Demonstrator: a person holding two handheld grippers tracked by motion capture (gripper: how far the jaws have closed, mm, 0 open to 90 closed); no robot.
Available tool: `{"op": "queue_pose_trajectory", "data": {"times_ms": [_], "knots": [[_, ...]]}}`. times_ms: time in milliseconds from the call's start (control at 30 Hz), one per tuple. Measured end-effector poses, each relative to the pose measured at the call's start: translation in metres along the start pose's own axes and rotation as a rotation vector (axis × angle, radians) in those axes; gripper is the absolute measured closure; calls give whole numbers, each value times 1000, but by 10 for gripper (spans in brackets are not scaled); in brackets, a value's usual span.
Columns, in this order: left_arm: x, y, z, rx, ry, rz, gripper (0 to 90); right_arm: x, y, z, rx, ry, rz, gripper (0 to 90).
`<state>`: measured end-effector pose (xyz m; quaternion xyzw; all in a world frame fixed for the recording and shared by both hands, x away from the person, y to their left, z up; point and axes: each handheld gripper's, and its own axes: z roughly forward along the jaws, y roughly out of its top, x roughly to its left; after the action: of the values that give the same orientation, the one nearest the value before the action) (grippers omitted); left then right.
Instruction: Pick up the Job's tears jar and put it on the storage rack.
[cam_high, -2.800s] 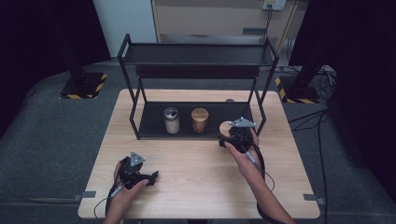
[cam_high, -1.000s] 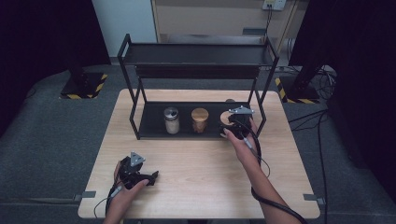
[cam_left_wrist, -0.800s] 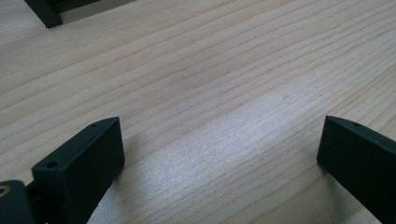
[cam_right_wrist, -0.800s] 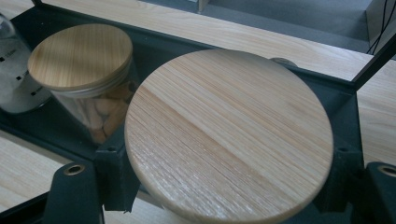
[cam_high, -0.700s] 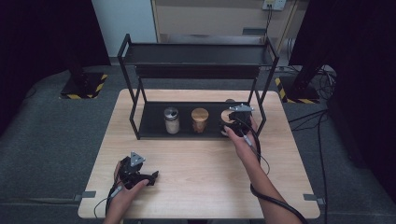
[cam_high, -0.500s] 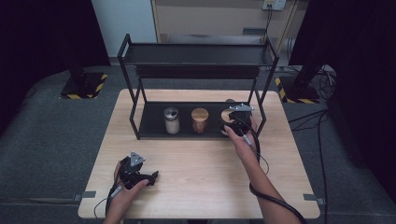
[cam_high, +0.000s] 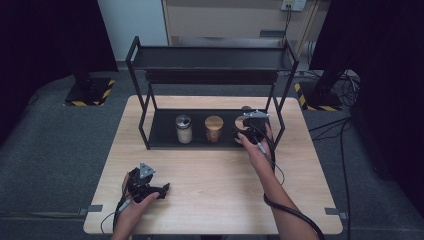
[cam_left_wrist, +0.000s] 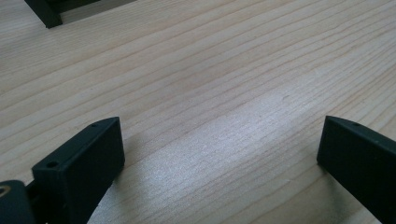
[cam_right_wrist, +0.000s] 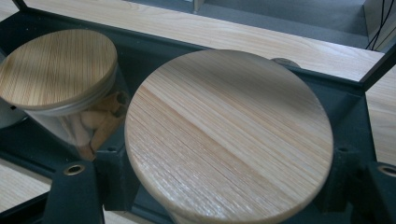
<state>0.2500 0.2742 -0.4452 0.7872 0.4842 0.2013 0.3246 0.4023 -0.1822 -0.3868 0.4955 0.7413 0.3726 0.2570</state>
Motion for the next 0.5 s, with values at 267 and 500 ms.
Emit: {"op": "queue_pose_trajectory", "data": {"times_ms": [267,500], "knots": [[0,0,0,0,0,0,0,3,5,9,4,-10,1,260],[0,0,0,0,0,0,0,5,9,13,1,-15,-15,261]]}}
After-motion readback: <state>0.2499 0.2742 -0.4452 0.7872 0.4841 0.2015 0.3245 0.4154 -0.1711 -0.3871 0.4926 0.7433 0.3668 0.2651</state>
